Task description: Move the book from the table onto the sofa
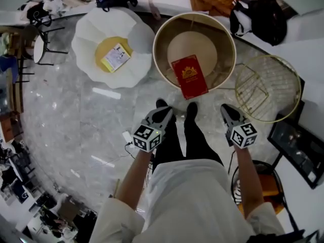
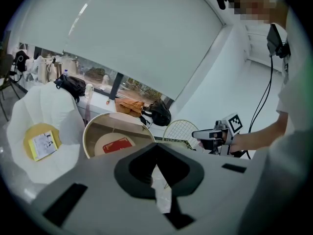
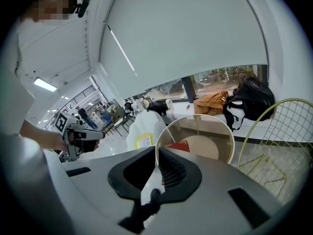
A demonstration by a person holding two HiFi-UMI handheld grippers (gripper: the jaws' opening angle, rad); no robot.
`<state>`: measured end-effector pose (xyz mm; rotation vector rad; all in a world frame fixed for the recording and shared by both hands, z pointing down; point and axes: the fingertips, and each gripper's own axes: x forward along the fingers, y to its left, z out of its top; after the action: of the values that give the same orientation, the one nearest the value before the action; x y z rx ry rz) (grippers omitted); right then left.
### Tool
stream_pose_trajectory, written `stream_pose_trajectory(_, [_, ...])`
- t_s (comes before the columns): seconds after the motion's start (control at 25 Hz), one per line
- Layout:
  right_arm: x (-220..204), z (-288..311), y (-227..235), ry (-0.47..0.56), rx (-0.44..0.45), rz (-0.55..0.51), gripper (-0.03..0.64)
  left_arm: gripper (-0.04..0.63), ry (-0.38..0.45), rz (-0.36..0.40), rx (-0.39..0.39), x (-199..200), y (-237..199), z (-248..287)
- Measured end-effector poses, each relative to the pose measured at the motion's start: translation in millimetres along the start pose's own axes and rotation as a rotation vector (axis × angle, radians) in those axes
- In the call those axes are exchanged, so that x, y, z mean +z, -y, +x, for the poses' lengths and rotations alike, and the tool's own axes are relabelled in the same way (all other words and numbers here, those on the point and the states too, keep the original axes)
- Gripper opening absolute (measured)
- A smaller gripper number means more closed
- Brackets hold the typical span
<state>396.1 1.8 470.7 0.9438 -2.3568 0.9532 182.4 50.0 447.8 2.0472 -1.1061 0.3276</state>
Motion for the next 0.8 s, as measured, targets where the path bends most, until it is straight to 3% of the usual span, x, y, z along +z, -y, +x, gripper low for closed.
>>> stream_pose_trajectory(0.44, [-70.7, 74.6, 39.4, -0.121, 0.011, -0.005, 0.043, 0.002, -0.067, -0.075, -0.003, -76.1, -60.6, 76.6])
stream_pose_trajectory(0.8, [-118.7, 144.8, 68.5, -0.185, 0.061, 0.007, 0.043, 0.005, -0.124, -0.199, -0.004, -150.9, -101.3, 136.7])
